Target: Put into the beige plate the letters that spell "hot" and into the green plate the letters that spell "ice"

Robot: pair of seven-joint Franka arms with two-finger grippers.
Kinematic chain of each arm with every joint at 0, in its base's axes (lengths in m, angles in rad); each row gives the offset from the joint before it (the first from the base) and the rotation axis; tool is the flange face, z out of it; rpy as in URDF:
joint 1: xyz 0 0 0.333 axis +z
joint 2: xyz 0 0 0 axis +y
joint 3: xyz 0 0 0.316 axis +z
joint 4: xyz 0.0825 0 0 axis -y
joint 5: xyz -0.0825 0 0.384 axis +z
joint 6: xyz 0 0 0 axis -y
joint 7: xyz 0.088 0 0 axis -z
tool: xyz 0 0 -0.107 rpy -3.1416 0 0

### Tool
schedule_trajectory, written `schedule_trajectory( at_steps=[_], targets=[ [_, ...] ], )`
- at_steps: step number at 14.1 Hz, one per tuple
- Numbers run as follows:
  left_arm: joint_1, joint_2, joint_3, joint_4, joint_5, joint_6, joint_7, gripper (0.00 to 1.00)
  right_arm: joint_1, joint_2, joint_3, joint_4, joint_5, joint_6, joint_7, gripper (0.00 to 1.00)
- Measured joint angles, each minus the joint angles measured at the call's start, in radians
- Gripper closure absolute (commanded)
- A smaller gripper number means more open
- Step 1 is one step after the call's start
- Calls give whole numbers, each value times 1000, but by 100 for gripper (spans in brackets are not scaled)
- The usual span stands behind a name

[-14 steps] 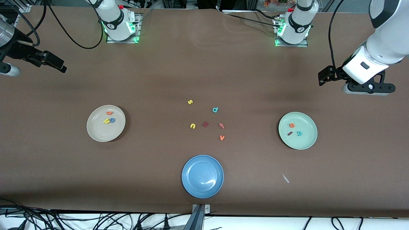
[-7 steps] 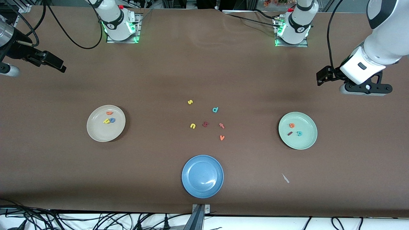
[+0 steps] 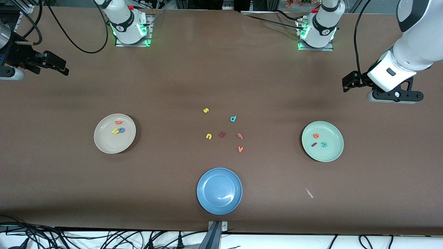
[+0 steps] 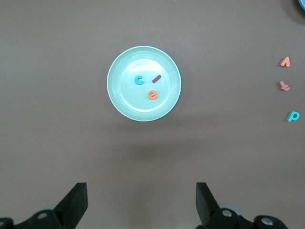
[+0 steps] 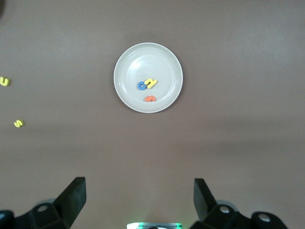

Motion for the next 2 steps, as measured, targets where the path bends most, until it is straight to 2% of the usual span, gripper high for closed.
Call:
schedule_trajectory(
  at_steps=[2],
  targets=[
    [0, 0, 0, 0, 0, -1, 0, 0, 4, 0, 0, 0, -6, -1, -16, 0]
  ],
)
